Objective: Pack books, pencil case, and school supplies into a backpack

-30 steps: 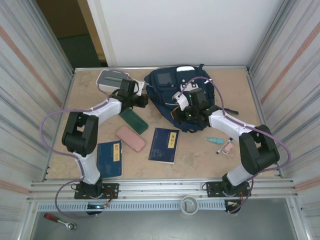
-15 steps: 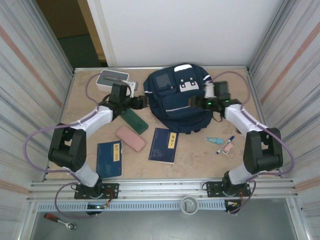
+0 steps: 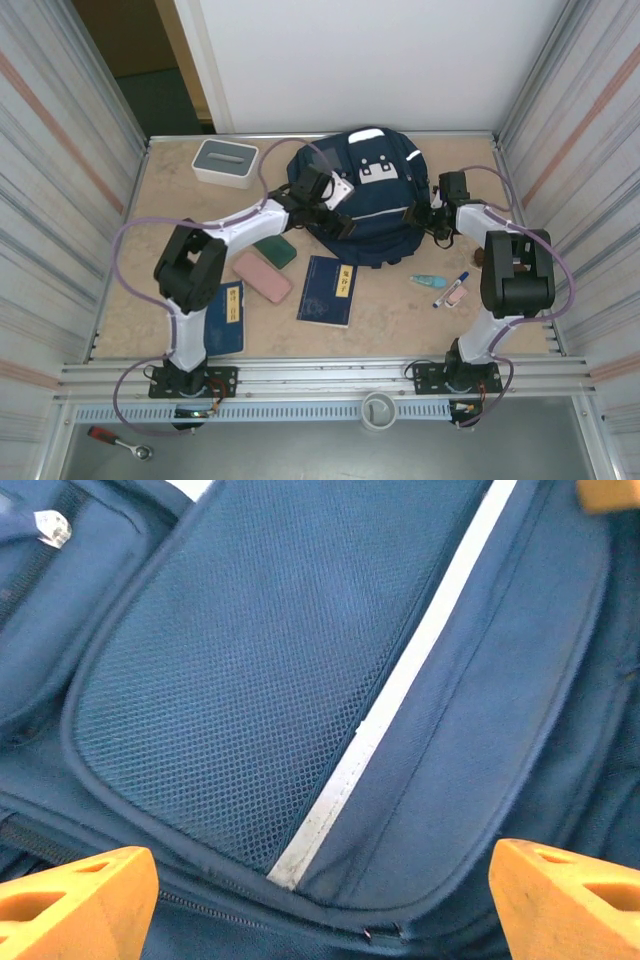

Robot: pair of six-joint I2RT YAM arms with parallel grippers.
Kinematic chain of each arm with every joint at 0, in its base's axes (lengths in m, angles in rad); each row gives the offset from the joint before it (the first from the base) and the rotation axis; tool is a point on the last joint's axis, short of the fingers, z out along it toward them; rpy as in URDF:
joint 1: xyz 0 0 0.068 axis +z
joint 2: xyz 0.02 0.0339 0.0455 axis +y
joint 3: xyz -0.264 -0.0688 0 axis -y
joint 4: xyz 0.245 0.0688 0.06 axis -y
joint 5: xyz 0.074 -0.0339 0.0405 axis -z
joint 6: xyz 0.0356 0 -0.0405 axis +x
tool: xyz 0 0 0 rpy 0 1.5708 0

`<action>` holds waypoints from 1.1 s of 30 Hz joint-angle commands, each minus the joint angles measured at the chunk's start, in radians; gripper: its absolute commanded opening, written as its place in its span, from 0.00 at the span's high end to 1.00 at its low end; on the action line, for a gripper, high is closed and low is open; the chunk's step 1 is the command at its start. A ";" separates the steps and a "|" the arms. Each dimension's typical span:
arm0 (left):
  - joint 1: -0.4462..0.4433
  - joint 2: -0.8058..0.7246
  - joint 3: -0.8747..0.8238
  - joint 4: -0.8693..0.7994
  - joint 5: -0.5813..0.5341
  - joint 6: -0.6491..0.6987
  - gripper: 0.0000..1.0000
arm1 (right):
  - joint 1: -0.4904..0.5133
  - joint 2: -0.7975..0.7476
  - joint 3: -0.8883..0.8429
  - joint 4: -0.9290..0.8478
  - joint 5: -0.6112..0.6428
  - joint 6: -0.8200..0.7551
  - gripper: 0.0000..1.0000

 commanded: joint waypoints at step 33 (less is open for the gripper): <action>0.139 -0.063 -0.136 0.321 0.377 -0.645 1.00 | 0.019 -0.230 -0.050 0.008 0.067 -0.026 0.36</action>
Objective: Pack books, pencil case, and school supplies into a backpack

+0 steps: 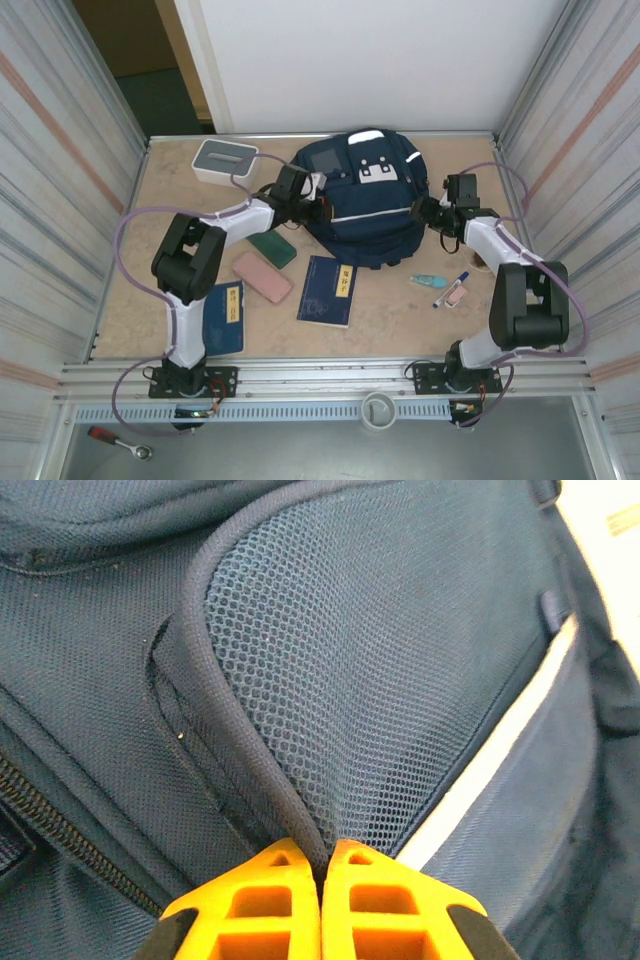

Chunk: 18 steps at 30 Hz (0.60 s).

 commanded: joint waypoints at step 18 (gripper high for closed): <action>0.025 -0.089 -0.030 0.151 0.150 -0.115 1.00 | 0.024 0.384 0.329 -0.169 -0.115 -0.100 0.51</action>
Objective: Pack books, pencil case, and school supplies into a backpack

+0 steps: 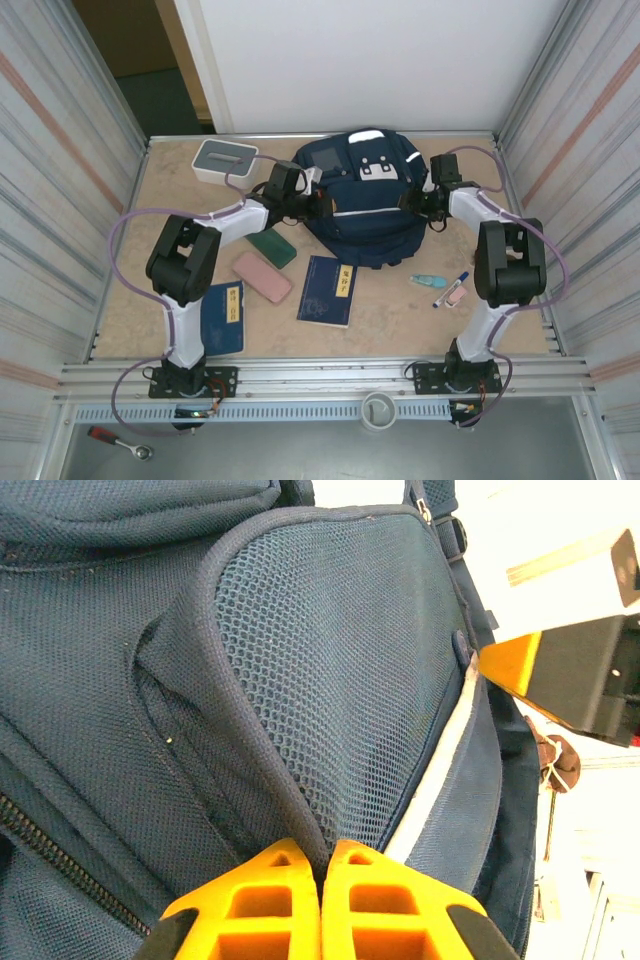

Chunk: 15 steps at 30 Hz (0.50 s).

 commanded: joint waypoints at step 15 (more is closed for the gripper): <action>0.016 -0.034 0.004 -0.001 -0.005 0.074 1.00 | -0.085 -0.046 -0.047 0.137 -0.340 0.106 1.00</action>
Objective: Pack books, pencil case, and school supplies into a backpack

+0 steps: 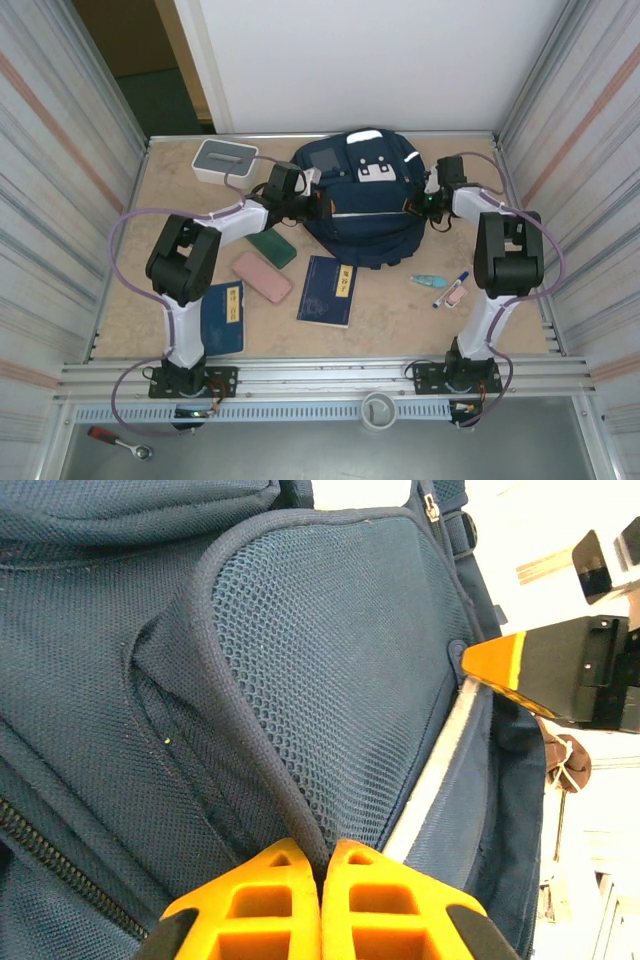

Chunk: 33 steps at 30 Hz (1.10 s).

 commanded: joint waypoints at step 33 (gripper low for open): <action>-0.281 -0.131 0.097 -0.202 -0.390 1.041 0.36 | -0.031 -0.147 0.042 0.311 -0.417 0.483 1.00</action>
